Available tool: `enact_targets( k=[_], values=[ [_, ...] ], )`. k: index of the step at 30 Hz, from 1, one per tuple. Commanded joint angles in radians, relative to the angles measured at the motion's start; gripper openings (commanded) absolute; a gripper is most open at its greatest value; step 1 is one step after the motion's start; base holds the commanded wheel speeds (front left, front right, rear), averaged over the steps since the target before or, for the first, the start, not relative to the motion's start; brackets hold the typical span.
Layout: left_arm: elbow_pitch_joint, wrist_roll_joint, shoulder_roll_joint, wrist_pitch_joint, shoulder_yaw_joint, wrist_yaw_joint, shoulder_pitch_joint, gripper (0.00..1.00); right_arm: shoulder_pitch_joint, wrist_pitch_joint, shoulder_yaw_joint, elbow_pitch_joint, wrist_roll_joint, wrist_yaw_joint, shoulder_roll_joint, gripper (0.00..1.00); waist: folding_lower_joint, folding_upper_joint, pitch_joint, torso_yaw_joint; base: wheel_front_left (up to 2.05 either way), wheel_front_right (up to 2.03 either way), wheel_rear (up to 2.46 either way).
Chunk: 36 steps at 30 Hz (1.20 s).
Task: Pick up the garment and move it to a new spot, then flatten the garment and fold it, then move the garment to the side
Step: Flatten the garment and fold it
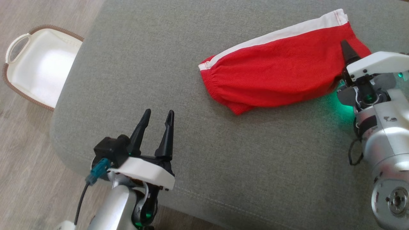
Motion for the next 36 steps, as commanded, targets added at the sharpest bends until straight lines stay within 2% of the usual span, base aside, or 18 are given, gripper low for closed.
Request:
enact_targets(
  k=[1, 6, 11, 24, 29, 36],
  values=[
    [-0.032, -0.008, 0.004, -0.012, 0.03, 0.006, -0.032, 1.0, -0.004, -0.006, 0.016, 0.005, -0.006, 0.004, 0.034, 0.0, 0.0, 0.0, -0.001, -0.002, 0.0, 0.0, 0.0],
    [-0.027, -0.008, 0.004, -0.012, 0.047, 0.009, -0.026, 1.0, -0.007, -0.054, 0.0, -0.002, 0.005, 0.004, 0.044, 0.0, 0.0, 0.0, -0.023, -0.033, 0.0, 0.0, 0.0],
    [-0.022, 0.002, 0.004, -0.012, 0.062, 0.004, -0.016, 1.0, 0.055, -0.078, -0.011, -0.076, 0.058, 0.004, 0.057, 0.0, 0.0, 0.0, -0.062, -0.092, 0.0, 0.0, 0.0],
    [-0.006, 0.043, 0.004, -0.012, 0.111, -0.015, 0.05, 1.0, 0.429, -0.126, 0.0, -0.395, 0.246, 0.004, 0.075, 0.0, 0.0, 0.0, -0.173, -0.276, 0.0, 0.0, 0.0],
    [0.008, 0.057, 0.004, -0.012, 0.107, -0.025, 0.072, 1.0, 0.537, -0.16, 0.053, -0.452, 0.344, 0.004, 0.076, 0.0, 0.0, 0.0, -0.193, -0.306, 0.0, 0.0, 0.0],
    [0.013, 0.058, 0.004, -0.012, 0.094, -0.029, 0.083, 1.0, 0.577, -0.215, 0.121, -0.511, 0.399, 0.004, 0.076, 0.0, 0.0, 0.0, -0.206, -0.305, 0.0, 0.0, 0.0]
  ],
)
